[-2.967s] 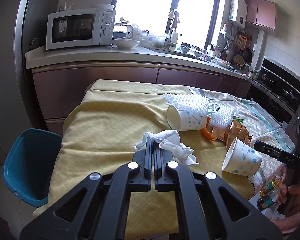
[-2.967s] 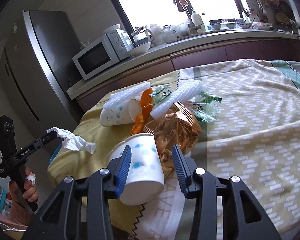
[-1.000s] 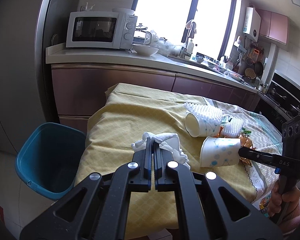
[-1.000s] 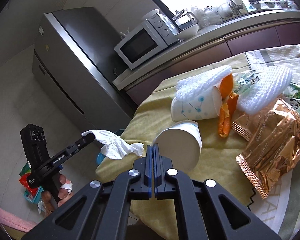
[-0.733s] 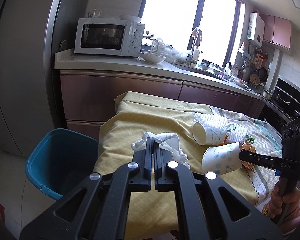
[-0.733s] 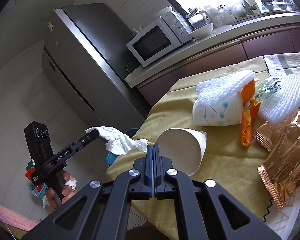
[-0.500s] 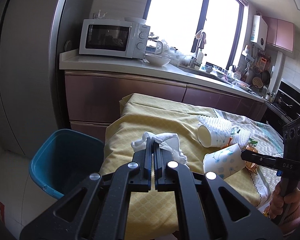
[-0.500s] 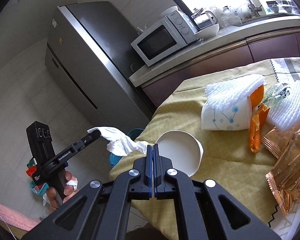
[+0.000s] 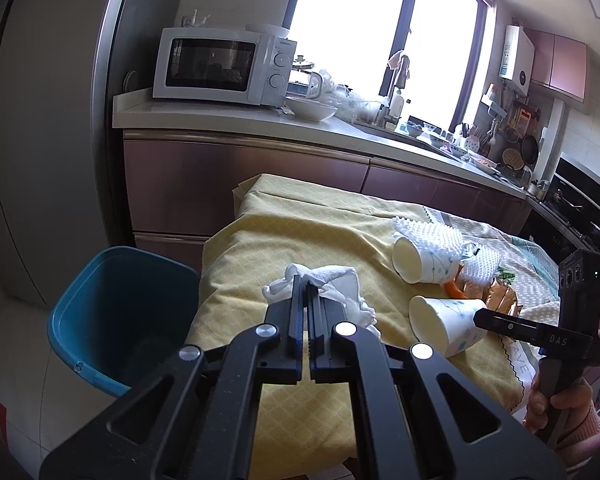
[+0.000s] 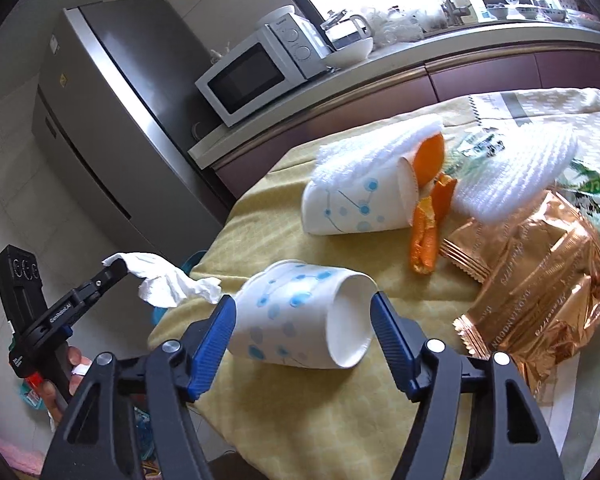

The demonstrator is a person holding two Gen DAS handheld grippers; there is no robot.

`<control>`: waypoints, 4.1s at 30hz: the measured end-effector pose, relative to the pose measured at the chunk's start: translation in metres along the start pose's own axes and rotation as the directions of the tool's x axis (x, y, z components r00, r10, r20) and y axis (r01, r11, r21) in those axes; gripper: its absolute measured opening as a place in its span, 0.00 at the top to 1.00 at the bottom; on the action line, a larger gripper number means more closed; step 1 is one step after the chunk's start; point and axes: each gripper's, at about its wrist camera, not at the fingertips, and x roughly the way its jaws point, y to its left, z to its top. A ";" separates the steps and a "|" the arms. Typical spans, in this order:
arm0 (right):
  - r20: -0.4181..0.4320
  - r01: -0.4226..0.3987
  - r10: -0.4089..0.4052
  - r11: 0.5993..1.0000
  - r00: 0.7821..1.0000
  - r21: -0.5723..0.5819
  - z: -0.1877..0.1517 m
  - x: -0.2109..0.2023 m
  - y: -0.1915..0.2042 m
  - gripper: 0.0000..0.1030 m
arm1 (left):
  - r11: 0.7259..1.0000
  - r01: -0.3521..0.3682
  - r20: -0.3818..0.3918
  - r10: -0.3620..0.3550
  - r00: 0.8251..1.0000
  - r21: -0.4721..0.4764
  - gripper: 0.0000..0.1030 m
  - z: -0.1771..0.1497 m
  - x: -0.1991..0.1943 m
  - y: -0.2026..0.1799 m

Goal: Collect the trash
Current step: 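Grasp the rim of the blue-dotted paper cup with the right gripper, then carry the tissue with the left gripper while the right gripper carries the cup to the teal bin, then open both grippers to drop the tissue and cup into the bin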

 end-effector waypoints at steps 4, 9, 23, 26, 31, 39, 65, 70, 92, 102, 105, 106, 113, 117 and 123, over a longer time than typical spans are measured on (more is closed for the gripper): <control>-0.013 -0.002 0.002 0.999 1.000 0.048 -0.003 0.004 -0.014 0.34 | 1.000 0.003 -0.009 -0.003 1.000 0.001 0.98 -0.001 0.005 0.000; -0.019 -0.049 0.050 0.997 0.999 0.059 -0.001 0.010 -0.015 0.50 | 1.000 0.003 -0.022 -0.003 1.000 0.004 0.98 -0.005 0.009 -0.003; -0.017 -0.182 0.184 0.981 0.983 0.075 0.008 0.015 -0.005 0.97 | 1.000 -0.016 -0.020 0.016 1.000 -0.004 0.98 -0.006 0.007 0.002; -0.016 -0.212 0.213 0.976 0.977 0.053 0.011 0.014 0.006 0.98 | 1.000 -0.025 -0.007 0.024 1.000 -0.008 0.98 -0.004 0.003 0.005; -0.020 -0.268 0.268 0.963 0.963 0.011 0.017 0.014 0.024 0.99 | 0.999 -0.047 0.020 0.047 0.999 -0.013 0.98 0.002 -0.008 0.015; -0.053 -0.339 0.337 0.940 0.940 -0.038 0.030 0.031 0.054 0.99 | 0.993 -0.114 0.061 0.116 0.991 -0.034 0.98 0.012 -0.028 0.041; -0.227 -0.468 0.435 0.876 0.871 -0.115 0.038 0.115 0.145 0.99 | 0.953 -0.288 0.030 0.292 0.956 -0.096 0.98 0.010 -0.035 0.114; -0.244 -0.473 0.436 0.873 0.866 -0.119 0.039 0.124 0.155 0.99 | 0.945 -0.310 0.023 0.314 0.949 -0.104 0.98 0.009 -0.034 0.122; -0.339 -0.417 0.342 0.892 0.876 -0.177 0.039 0.180 0.196 0.99 | 0.913 -0.389 -0.068 0.383 0.921 -0.124 0.98 -0.001 0.008 0.163; -0.414 -0.379 0.269 0.901 0.870 -0.212 0.032 0.219 0.212 0.99 | 0.900 -0.415 -0.137 0.397 0.907 -0.137 0.98 -0.013 0.046 0.182; -0.429 -0.365 0.249 0.906 0.868 -0.214 0.029 0.230 0.216 0.99 | 0.899 -0.414 -0.155 0.392 0.907 -0.146 0.98 -0.016 0.057 0.188; -0.441 -0.365 0.245 0.907 0.863 -0.211 0.028 0.234 0.217 0.99 | 0.898 -0.414 -0.159 0.392 0.906 -0.146 0.98 -0.016 0.061 0.190; -0.461 -0.330 0.221 0.928 0.859 -0.172 0.028 0.250 0.213 0.96 | 0.904 -0.403 -0.185 0.376 0.908 -0.141 0.92 -0.022 0.086 0.192; -0.450 -0.325 0.222 0.931 0.865 -0.164 0.029 0.248 0.208 0.93 | 0.902 -0.406 -0.190 0.377 0.907 -0.146 0.88 -0.025 0.092 0.191; -0.423 -0.336 0.247 0.930 0.872 -0.149 0.034 0.232 0.196 0.90 | 0.911 -0.387 -0.165 0.363 0.917 -0.145 0.82 -0.022 0.083 0.181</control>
